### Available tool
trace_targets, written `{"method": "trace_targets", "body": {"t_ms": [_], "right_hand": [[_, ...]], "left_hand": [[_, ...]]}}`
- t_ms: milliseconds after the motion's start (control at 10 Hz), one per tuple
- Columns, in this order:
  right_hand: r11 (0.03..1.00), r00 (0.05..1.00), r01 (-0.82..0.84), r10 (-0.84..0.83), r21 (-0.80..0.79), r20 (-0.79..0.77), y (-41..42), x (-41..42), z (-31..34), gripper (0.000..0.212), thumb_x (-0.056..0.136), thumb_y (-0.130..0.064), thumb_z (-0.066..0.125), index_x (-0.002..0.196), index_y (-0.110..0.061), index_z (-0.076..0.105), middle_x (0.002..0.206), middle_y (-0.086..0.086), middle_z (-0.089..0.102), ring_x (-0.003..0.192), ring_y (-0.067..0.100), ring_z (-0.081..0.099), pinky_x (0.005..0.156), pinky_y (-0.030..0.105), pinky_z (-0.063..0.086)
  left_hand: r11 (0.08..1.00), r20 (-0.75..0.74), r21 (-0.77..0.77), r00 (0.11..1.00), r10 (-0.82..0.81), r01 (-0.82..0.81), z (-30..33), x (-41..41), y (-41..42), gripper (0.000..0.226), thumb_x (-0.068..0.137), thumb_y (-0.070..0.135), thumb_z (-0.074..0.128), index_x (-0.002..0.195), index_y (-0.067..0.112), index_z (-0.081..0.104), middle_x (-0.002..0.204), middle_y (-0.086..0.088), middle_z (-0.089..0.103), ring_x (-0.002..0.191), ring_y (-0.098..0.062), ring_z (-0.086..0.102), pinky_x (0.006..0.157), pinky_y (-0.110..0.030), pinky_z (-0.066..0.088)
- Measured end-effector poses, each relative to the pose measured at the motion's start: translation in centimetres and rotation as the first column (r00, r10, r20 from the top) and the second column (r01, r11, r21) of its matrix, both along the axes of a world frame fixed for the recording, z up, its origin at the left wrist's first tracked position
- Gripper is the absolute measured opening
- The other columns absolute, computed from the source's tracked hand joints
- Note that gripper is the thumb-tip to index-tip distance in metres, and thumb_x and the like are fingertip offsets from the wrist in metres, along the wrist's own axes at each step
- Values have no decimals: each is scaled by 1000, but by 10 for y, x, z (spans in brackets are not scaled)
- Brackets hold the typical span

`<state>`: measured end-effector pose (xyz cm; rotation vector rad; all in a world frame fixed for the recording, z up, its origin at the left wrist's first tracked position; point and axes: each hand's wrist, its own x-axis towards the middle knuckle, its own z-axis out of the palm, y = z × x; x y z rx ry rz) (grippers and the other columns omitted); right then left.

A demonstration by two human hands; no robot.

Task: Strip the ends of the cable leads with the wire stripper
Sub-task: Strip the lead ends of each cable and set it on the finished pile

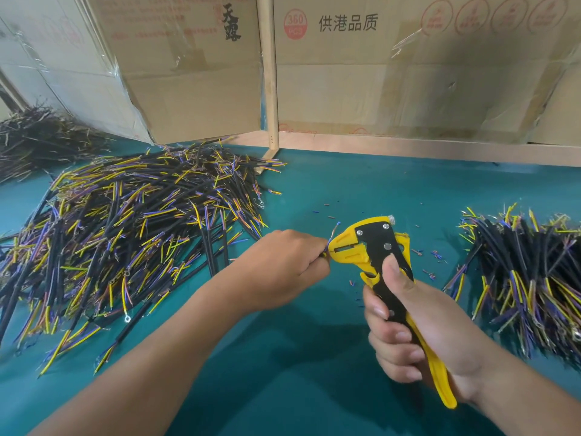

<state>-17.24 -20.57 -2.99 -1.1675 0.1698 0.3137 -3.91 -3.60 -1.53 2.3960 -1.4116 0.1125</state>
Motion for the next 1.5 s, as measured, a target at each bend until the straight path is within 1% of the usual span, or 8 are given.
{"method": "trace_targets", "body": {"t_ms": [300, 400, 500, 600, 700, 1100, 1400, 1500], "right_hand": [[1000, 998, 13, -13, 15, 58, -22, -1, 12, 65, 64, -71, 79, 67, -13, 50, 54, 1, 28, 35, 11, 25, 37, 20, 32], [990, 983, 115, -125, 82, 136, -45, 2, 28, 62, 67, -70, 80, 65, -16, 47, 51, -4, 28, 33, 7, 26, 34, 20, 31], [996, 991, 60, -68, 72, 112, -44, 3, 19, 59, 81, -69, 68, 72, -13, 51, 57, 2, 34, 42, 14, 34, 41, 30, 39], [986, 994, -64, 77, -154, 80, -32, 2, 3, 55, 91, -71, 51, 83, -18, 64, 79, 11, 61, 70, 25, 60, 68, 37, 54], [975, 994, -54, 72, -216, 77, -31, 0, 2, 48, 90, -70, 54, 94, -24, 69, 99, 10, 70, 89, 27, 67, 83, 40, 56], [978, 978, -208, 207, 7, 19, -25, 5, 4, 57, 98, -64, 36, 83, -16, 63, 81, 12, 59, 72, 25, 59, 72, 36, 52], [978, 985, -165, 169, -125, 24, -23, -1, 6, 62, 74, -73, 70, 81, -12, 63, 71, 12, 54, 59, 24, 54, 60, 36, 49], [986, 986, -165, 166, 2, -12, -21, -3, 10, 57, 74, -61, 78, 78, -8, 58, 62, 8, 36, 48, 21, 36, 51, 34, 41]], "left_hand": [[997, 70, 69, 997, 24, -29, 1, 18, 14, 25, 90, 26, 38, 76, 10, 50, 66, -7, 50, 68, -38, 47, 63, -43, 40], [986, 41, -103, 990, 132, -127, 11, 36, 35, 29, 94, 21, 43, 66, 14, 39, 57, -4, 37, 57, -31, 35, 58, -36, 29], [995, 110, 12, 989, 95, -97, 8, 24, 19, 28, 91, 28, 37, 65, 19, 29, 58, -1, 31, 61, -30, 30, 59, -37, 23], [984, 169, 139, 982, 86, -110, 0, 15, 8, 28, 91, 33, 33, 68, 17, 30, 66, -5, 46, 68, -30, 35, 60, -36, 24], [987, 222, 131, 973, 66, -97, 4, 15, 11, 31, 83, 40, 21, 69, 17, 36, 64, -2, 38, 68, -30, 35, 60, -37, 31], [995, 195, 92, 981, 11, -30, 2, 5, 7, 39, 77, 37, 24, 65, 6, 45, 59, -10, 41, 62, -34, 36, 55, -45, 37], [996, 186, 88, 982, -12, -4, 4, 3, 7, 35, 79, 36, 27, 64, 7, 40, 58, -10, 41, 60, -33, 34, 51, -44, 34], [995, 177, 100, 984, -15, -3, 3, 3, 7, 37, 80, 36, 26, 66, 6, 43, 60, -10, 42, 61, -33, 34, 54, -46, 36]]}}
